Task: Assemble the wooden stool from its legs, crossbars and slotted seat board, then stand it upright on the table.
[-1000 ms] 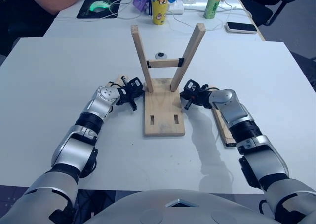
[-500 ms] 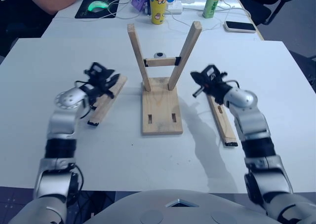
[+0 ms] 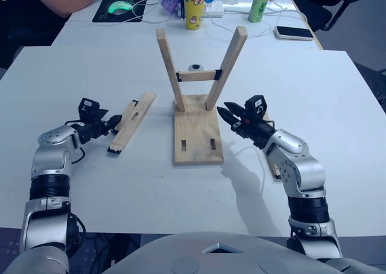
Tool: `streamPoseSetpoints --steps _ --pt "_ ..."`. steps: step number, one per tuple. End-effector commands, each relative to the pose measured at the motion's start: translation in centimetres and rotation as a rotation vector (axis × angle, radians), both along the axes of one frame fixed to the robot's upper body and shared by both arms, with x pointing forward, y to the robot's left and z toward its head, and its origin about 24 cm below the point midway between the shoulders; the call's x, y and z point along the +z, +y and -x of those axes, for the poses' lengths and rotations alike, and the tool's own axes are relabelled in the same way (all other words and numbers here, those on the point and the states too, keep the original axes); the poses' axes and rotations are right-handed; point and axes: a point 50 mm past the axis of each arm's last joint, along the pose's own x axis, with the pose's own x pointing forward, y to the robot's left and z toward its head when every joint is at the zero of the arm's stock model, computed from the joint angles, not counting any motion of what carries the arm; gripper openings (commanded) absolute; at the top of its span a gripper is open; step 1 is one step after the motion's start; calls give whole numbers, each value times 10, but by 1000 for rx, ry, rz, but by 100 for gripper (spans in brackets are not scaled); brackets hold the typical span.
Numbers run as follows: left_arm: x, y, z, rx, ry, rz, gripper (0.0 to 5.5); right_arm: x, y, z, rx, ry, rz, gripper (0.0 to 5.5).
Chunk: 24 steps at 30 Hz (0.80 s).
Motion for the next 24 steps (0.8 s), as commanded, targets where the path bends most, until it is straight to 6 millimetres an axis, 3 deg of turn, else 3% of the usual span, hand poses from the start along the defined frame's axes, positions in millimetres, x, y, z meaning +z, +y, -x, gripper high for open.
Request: streamPoseSetpoints --steps 1,5,16,24 --pt "-2 5 -2 -41 40 -71 287 0 3 -2 23 11 7 142" --pt "-7 3 -1 -69 86 -129 287 -4 5 -1 38 29 14 142" --pt "-8 -14 3 -112 132 -12 287 -14 12 1 82 66 31 142" --pt "-33 -11 10 -43 286 -68 287 -12 15 -2 57 80 31 142"
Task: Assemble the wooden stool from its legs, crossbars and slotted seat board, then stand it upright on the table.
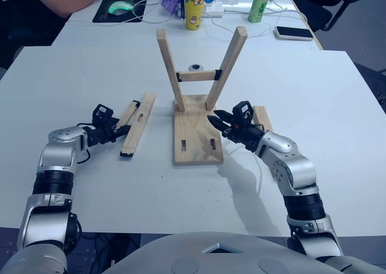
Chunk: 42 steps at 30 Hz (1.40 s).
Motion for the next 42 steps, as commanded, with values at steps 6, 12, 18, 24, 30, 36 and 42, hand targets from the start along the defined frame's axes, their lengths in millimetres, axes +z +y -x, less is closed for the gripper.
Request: streamPoseSetpoints --steps 6,12,18,24,30,36,42 --pt "-36 1 25 -10 229 -24 227 9 -2 -8 -36 -1 -8 145" --pt "-40 8 26 20 216 -20 143 13 5 -1 -6 -50 18 145" --pt "-17 8 12 73 -98 -19 132 5 3 7 3 15 -32 145" --pt "22 -34 42 -126 -515 -23 132 10 4 15 -17 125 -249 145" --pt "30 -63 80 -281 -638 18 132 12 5 23 -27 279 -547 170" --pt "35 -96 73 -347 -695 74 132 24 13 27 46 390 -819 261" --pt "36 -116 67 -378 -719 106 132 28 29 17 17 429 -905 316"
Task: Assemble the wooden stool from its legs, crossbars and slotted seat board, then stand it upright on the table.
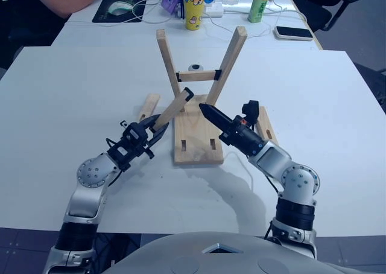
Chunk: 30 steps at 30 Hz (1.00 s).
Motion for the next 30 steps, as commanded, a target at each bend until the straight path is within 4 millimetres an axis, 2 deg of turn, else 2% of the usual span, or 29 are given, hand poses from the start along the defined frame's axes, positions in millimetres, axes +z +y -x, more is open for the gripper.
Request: streamPoseSetpoints --steps 1,7,9,23,25,30 --pt "3 -10 -3 -20 -19 0 132 1 9 -10 -38 27 -17 316" --pt "1 -21 -1 -41 -11 14 132 4 22 -21 -70 31 -44 316" --pt "1 -22 -2 -43 -7 16 132 5 23 -25 -88 30 -52 298" --pt "-1 -27 0 -38 25 38 132 4 29 -26 -74 24 -51 72" --pt "-3 -26 0 -30 35 38 132 4 29 -26 -77 21 -46 48" --pt "-6 -23 -4 -1 61 44 132 3 27 -26 -83 17 -20 45"
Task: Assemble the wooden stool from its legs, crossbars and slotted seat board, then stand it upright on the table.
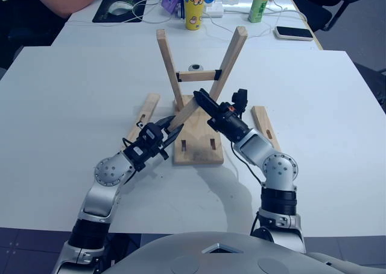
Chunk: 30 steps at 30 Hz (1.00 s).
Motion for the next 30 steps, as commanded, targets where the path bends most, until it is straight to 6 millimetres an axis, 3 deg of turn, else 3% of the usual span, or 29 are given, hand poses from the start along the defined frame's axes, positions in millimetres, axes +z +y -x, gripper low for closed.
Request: streamPoseSetpoints --steps 1,3,4,9,14,19,23,30 --pt "-2 4 -4 35 25 -4 132 3 3 0 3 -11 9 45" --pt "-1 7 -4 61 27 21 132 2 2 -1 1 -15 21 45" --pt "-1 7 -4 61 35 40 168 2 0 -2 -11 -18 33 44" --pt "4 14 -3 98 48 146 248 0 -26 -1 -71 -41 151 42" --pt "4 28 -1 182 58 234 334 13 -55 20 -187 -118 330 42" --pt "3 30 3 232 57 274 410 32 -98 40 -545 -263 683 42" --pt "1 25 4 231 69 284 416 29 -117 42 -687 -302 854 42" --pt "1 23 2 221 78 295 416 16 -136 43 -743 -277 917 42"
